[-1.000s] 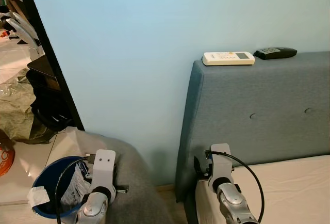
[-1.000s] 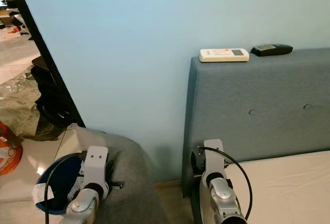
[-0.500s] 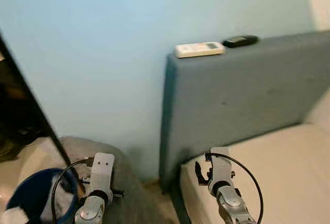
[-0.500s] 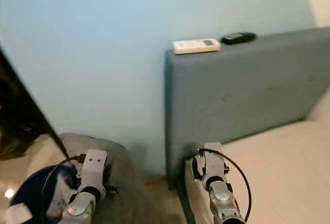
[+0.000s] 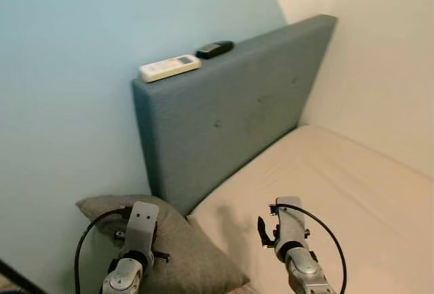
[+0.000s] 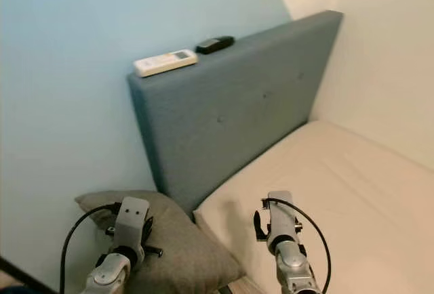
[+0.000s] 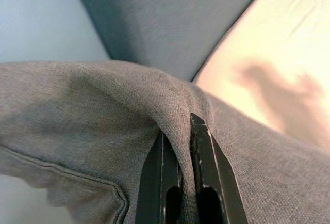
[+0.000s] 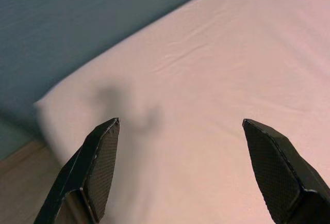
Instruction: Clean up the room
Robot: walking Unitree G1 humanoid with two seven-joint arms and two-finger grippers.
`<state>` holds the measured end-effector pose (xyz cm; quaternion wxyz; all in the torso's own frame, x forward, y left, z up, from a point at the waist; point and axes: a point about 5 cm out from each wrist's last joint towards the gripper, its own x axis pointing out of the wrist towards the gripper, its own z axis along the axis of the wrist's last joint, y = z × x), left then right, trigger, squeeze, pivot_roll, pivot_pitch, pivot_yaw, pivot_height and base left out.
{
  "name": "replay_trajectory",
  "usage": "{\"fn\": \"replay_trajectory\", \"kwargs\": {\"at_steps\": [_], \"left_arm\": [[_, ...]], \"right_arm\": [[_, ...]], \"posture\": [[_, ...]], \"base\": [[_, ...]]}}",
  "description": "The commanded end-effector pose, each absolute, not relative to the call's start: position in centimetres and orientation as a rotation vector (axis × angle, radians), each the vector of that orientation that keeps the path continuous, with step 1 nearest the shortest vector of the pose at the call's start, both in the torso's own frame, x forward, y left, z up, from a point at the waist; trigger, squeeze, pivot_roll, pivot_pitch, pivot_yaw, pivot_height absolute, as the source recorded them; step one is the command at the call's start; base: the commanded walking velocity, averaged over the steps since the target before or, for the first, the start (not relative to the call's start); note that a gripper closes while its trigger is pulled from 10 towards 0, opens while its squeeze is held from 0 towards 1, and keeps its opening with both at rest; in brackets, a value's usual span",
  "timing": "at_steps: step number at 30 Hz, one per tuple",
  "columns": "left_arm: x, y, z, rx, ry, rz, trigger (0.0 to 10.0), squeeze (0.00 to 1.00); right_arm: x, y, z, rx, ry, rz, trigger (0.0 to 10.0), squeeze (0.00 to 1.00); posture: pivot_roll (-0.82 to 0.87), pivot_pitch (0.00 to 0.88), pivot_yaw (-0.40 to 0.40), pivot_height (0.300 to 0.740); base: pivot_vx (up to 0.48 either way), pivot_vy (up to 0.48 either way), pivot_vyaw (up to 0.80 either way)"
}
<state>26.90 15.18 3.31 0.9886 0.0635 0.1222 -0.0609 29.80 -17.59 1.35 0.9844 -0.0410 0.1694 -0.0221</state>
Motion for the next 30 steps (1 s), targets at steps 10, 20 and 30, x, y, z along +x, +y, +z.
{"fn": "replay_trajectory", "kwargs": {"at_steps": [10, 20, 30], "left_arm": [[27.4, 15.2, 5.1, 0.155, 0.116, -0.166, 10.0, 0.00], [27.6, 15.4, 5.5, 0.185, 0.092, -0.179, 10.0, 0.00], [27.8, 15.5, 5.4, 0.178, 0.085, -0.122, 10.0, 0.00]], "right_arm": [[29.6, -17.3, 1.1, -0.060, 0.357, -0.052, 10.0, 0.00], [29.7, -17.4, 1.2, -0.059, 0.356, -0.057, 10.0, 0.00], [29.7, -17.8, 1.2, -0.062, 0.354, -0.068, 10.0, 0.00]], "posture": [[0.04, 0.095, -0.022, 0.740], [0.04, 0.093, -0.020, 0.740], [0.04, 0.094, -0.019, 0.740]], "base": [[0.000, 0.000, -0.80], [0.000, 0.000, -0.80], [0.000, 0.000, -0.80]]}}
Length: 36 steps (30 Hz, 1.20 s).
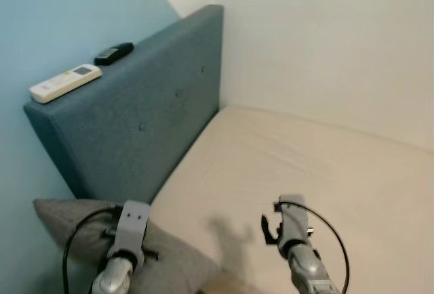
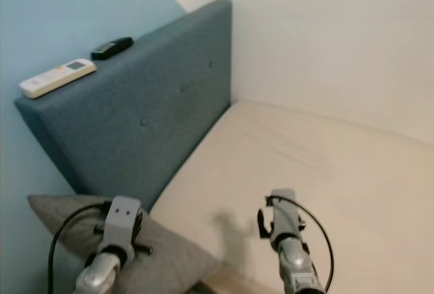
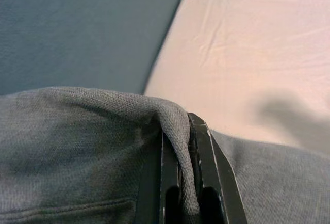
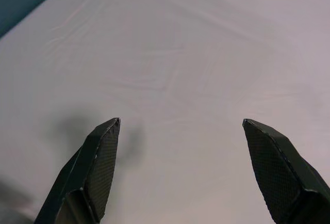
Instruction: Clean up the room
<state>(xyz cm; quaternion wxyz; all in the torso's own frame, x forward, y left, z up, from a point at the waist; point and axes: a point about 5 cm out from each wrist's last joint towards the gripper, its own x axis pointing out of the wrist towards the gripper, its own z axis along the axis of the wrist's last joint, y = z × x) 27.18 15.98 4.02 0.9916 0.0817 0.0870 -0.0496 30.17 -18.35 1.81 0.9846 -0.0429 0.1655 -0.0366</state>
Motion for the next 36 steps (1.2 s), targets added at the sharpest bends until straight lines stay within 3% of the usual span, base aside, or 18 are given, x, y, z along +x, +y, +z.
{"fn": "replay_trajectory", "kwargs": {"at_steps": [1, 32, 36], "left_arm": [[27.8, 15.5, 5.4, 0.178, 0.085, -0.122, 10.0, 0.00], [28.1, 14.4, 5.7, 0.123, 0.070, -0.109, 10.0, 0.00], [28.1, 14.4, 5.5, 0.120, 0.085, -0.105, 10.0, 0.00]], "right_arm": [[29.7, -17.8, 1.2, -0.062, 0.354, -0.068, 10.0, 0.00], [30.2, -18.4, 1.8, -0.061, 0.335, -0.084, 10.0, 0.00], [30.3, -18.3, 2.0, -0.100, 0.321, -0.062, 10.0, 0.00]], "posture": [[0.04, 0.094, -0.019, 0.740], [0.04, 0.098, -0.015, 0.740], [0.04, 0.099, -0.015, 0.740]], "base": [[0.000, 0.000, -0.80], [0.000, 0.000, -0.80], [0.000, 0.000, 0.00]]}}
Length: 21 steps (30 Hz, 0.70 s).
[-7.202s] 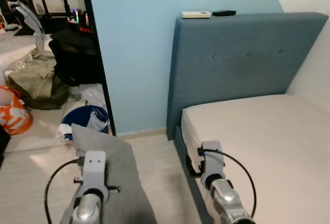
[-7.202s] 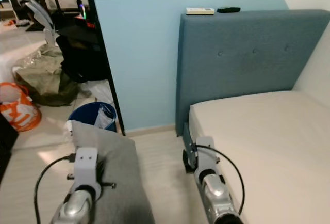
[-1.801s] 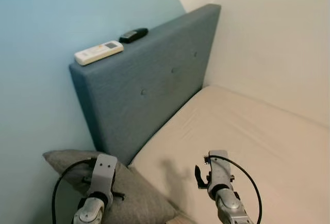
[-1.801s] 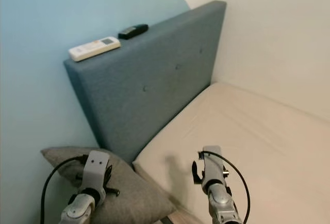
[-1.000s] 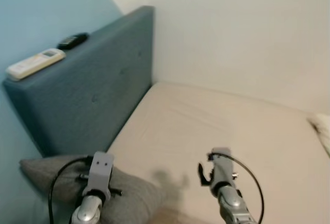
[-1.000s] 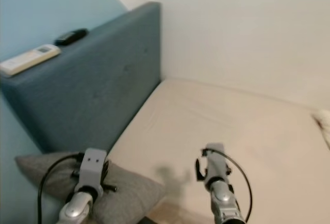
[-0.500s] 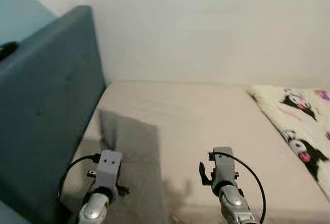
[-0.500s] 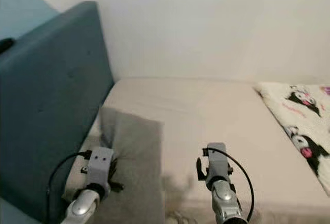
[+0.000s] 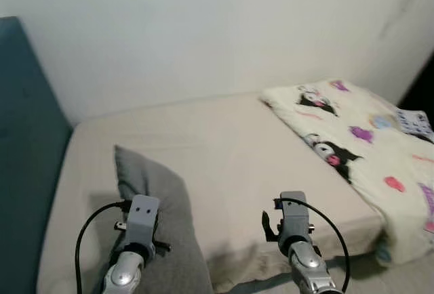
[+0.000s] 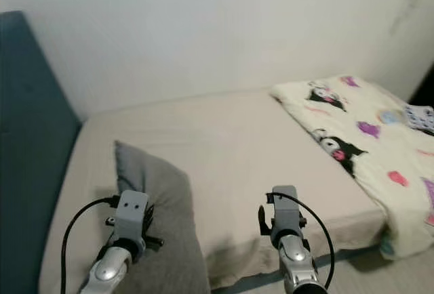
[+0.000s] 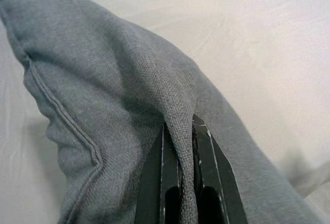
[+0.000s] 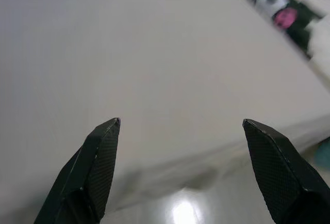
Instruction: Clean up the room
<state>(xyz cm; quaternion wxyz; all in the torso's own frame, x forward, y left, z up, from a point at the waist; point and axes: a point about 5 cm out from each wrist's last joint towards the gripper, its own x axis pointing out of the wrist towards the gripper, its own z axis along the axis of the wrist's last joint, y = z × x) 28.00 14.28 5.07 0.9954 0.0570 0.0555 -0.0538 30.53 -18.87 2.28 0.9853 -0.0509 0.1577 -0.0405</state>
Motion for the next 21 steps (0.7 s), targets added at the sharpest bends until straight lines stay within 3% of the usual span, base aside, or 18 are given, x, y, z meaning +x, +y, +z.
{"fn": "replay_trajectory", "kwargs": {"at_steps": [1, 21], "left_arm": [[28.07, 14.45, 5.42, 0.114, 0.096, -0.089, 10.0, 0.00], [28.30, 14.77, 5.69, 0.111, 0.079, -0.058, 10.0, 0.00]], "right_arm": [[30.36, -18.10, 2.04, -0.086, 0.313, -0.058, 10.0, 0.00], [30.36, -17.60, 2.21, -0.063, 0.287, -0.034, 10.0, 0.00]], "posture": [[0.04, 0.099, -0.014, 0.740], [0.03, 0.094, -0.016, 0.740]], "base": [[0.000, 0.000, 0.00], [0.000, 0.000, 0.00]]}}
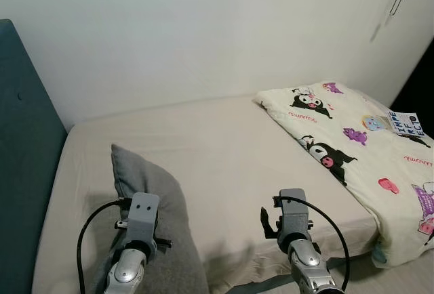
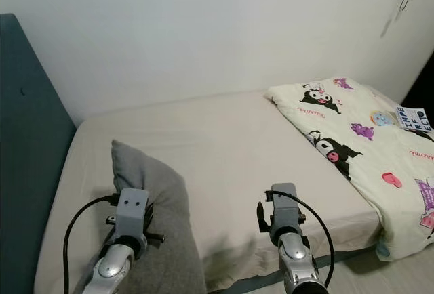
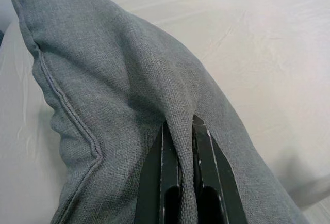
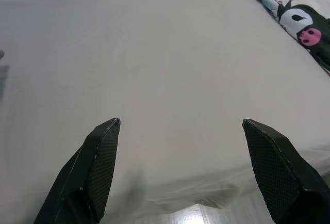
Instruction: Clean up the room
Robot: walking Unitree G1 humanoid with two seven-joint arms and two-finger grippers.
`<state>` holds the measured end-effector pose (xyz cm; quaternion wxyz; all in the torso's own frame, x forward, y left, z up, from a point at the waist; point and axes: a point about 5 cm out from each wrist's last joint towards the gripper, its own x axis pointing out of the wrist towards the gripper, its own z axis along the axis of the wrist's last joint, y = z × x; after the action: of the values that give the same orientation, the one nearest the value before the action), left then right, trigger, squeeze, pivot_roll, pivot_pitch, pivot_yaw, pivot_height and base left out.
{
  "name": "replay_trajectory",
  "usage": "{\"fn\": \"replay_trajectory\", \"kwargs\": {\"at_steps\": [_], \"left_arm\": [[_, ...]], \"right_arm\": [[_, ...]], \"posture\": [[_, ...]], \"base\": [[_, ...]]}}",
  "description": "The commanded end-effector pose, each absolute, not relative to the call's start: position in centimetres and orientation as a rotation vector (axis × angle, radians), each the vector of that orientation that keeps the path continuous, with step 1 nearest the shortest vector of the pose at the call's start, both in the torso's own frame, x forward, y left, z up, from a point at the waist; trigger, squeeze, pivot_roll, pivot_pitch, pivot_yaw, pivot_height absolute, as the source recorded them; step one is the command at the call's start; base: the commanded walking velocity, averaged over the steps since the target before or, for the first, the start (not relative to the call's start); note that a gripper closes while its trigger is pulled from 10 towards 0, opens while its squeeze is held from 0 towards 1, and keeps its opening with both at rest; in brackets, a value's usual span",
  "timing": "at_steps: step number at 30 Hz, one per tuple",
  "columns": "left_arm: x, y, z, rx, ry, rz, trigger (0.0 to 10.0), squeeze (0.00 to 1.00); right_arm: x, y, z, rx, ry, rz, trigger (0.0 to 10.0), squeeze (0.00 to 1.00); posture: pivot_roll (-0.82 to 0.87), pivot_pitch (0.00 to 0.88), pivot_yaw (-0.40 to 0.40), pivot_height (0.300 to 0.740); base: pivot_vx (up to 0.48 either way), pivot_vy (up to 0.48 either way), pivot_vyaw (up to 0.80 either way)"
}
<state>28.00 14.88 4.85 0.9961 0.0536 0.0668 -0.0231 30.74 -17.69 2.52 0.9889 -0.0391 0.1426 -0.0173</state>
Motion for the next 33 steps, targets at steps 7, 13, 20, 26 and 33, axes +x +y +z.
{"fn": "replay_trajectory", "kwargs": {"at_steps": [7, 13, 20, 26, 33], "left_arm": [[28.14, 14.79, 5.69, 0.106, 0.075, -0.053, 10.0, 0.00], [28.09, 14.91, 5.65, 0.098, 0.075, -0.047, 10.0, 0.00], [28.10, 14.79, 5.72, 0.075, 0.078, -0.062, 10.0, 0.00], [28.08, 14.65, 6.01, 0.055, 0.055, -0.080, 10.0, 0.00], [28.08, 14.68, 6.08, 0.051, 0.051, -0.078, 10.0, 0.00]], "right_arm": [[30.41, -17.44, 2.28, -0.058, 0.280, -0.025, 10.0, 0.00], [30.44, -17.38, 2.31, -0.058, 0.277, -0.020, 10.0, 0.00], [30.41, -17.38, 2.30, -0.059, 0.276, -0.016, 10.0, 0.00], [30.41, -17.39, 2.32, -0.060, 0.274, -0.012, 10.0, 0.00], [30.44, -17.39, 2.35, -0.060, 0.273, -0.010, 10.0, 0.00]], "posture": [[0.03, 0.086, -0.017, 0.740], [0.03, 0.079, -0.017, 0.740], [0.03, 0.075, -0.017, 0.740], [0.03, 0.073, -0.019, 0.740], [0.03, 0.076, -0.023, 0.740]], "base": [[0.000, 0.000, 0.00], [0.000, 0.000, 0.00], [0.000, 0.000, 0.00], [0.213, 0.000, 0.00], [0.399, 0.000, 0.00]]}}
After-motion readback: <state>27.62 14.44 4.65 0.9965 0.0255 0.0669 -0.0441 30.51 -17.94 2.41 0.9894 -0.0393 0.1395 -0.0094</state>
